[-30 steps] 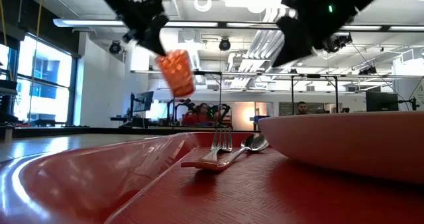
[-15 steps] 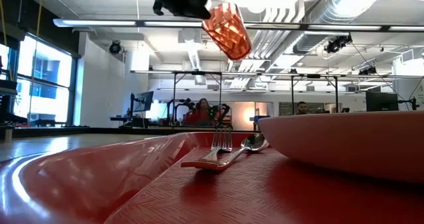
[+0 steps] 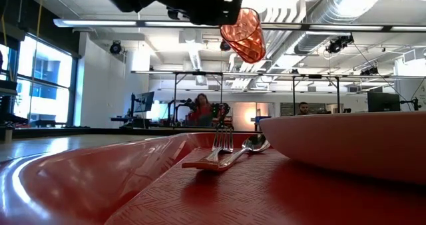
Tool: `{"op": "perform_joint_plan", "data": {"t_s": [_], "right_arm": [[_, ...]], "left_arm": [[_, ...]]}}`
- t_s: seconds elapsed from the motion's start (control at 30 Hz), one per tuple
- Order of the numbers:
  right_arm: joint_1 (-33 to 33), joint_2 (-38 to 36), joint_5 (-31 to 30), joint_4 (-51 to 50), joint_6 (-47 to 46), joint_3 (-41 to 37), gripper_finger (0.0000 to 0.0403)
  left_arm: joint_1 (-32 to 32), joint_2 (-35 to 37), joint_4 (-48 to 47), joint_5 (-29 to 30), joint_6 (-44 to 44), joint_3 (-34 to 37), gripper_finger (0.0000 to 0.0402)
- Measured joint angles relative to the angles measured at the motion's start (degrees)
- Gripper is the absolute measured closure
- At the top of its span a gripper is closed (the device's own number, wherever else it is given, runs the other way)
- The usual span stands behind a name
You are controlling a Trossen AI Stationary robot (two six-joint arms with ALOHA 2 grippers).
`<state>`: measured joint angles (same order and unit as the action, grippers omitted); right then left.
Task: Pick and place plate/cup/fork/spoon on tray
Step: Put the orange cup on the red tray
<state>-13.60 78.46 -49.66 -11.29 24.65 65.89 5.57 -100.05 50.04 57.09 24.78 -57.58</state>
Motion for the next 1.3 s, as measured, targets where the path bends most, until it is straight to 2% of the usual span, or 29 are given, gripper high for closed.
{"op": "perform_joint_plan", "data": {"t_s": [0.17,0.33,0.5,0.67,0.9,1.0,1.17,1.23,1.3], "right_arm": [[2.08,1.42,-7.12,-1.00,3.94,0.00,0.0206],[3.51,1.48,-7.14,-4.80,3.85,0.00,0.0206],[4.11,1.50,-7.14,-5.19,3.71,0.00,0.0210],[4.22,1.50,-6.99,-5.62,2.69,0.00,0.0254],[6.59,1.94,0.18,-10.59,-7.38,-0.02,0.0344],[8.14,2.97,0.83,-13.77,-11.12,-0.07,0.0387],[9.56,3.45,2.52,-17.42,-15.20,-0.05,0.0399],[9.88,2.68,5.42,-25.64,-18.93,1.01,0.0399],[10.68,1.56,11.39,-37.16,-26.17,3.80,0.0400]], "left_arm": [[1.27,-0.79,-0.02,-0.50,1.49,-1.01,0.0401],[2.92,-0.43,-0.07,-0.96,4.45,-1.05,0.0401],[4.30,-0.33,0.14,-0.92,3.70,-1.08,0.0401],[4.99,-0.33,0.49,-2.87,-0.91,-1.08,0.0401],[5.06,-0.33,0.39,-7.96,-5.02,-1.08,0.0398],[5.08,-0.33,0.37,-10.07,-7.13,-1.08,0.0398],[5.06,-0.33,-1.05,-9.71,-8.12,-1.08,0.0399],[5.29,-0.19,-3.67,-6.99,-7.73,-1.08,0.0400],[5.92,0.49,-7.38,-4.49,-6.87,-1.05,0.0401]]}}
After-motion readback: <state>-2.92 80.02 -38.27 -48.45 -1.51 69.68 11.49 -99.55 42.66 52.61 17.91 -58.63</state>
